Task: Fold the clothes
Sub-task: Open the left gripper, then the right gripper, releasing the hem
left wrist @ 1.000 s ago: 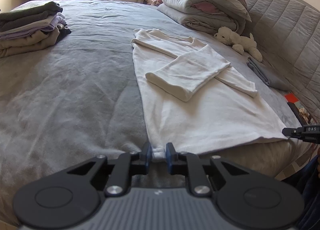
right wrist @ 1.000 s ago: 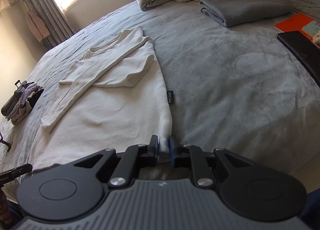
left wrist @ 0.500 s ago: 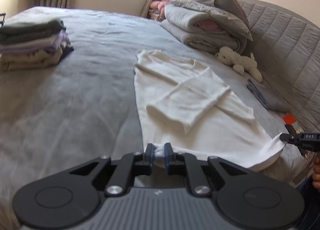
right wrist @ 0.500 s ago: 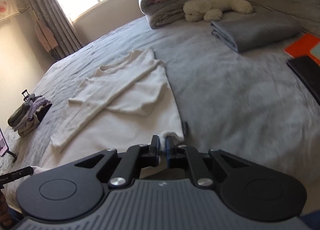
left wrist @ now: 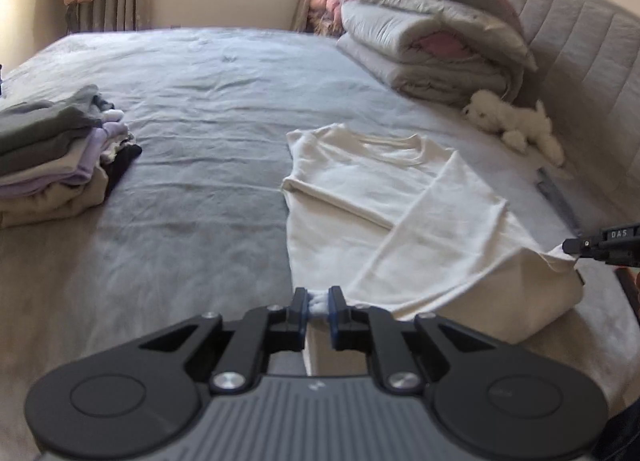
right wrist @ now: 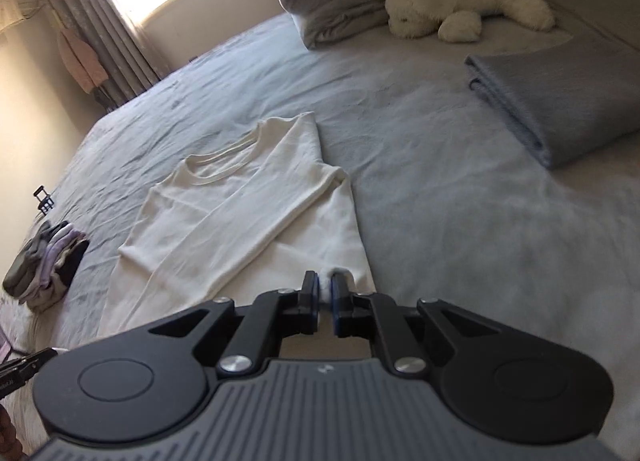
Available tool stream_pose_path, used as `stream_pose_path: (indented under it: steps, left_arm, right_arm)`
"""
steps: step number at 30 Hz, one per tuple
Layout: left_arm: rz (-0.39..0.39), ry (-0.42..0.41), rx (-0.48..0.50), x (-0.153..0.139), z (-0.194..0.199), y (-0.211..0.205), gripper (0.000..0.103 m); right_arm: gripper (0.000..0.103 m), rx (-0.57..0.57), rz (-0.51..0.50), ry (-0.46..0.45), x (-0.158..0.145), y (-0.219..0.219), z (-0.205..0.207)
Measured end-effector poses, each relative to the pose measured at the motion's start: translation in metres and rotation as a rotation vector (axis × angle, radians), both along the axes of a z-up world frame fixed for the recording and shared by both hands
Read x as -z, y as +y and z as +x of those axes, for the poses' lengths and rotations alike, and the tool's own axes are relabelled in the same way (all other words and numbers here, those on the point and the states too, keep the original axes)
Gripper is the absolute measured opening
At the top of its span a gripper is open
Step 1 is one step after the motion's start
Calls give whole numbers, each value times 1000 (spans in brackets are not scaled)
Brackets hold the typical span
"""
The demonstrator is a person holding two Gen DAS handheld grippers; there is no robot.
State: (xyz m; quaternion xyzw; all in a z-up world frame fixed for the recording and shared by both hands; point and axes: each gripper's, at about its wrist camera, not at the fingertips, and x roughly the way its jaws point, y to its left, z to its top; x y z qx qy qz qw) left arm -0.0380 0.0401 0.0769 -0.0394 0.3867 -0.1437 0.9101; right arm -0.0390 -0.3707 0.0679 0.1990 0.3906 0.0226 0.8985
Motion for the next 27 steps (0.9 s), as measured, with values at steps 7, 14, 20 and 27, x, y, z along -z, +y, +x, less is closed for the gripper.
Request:
stream_pose_path:
  steps: [7,14,20,27]
  left_arm:
    - [-98,101,-20,35,38,20,18]
    - [-115,83,-83,32,52,32,21]
    - [-174,98,-102,29,58,47,22]
    - [-237,58,-66,16,43,63,45]
  right_arm:
    - [11,-4,-4,67,26,0,26]
    - [12,-20,-15,52,20,-1,31]
    - [39,-5,-31,19,12,-6,34]
    - [47,-13,-36,-17,2,-17,30]
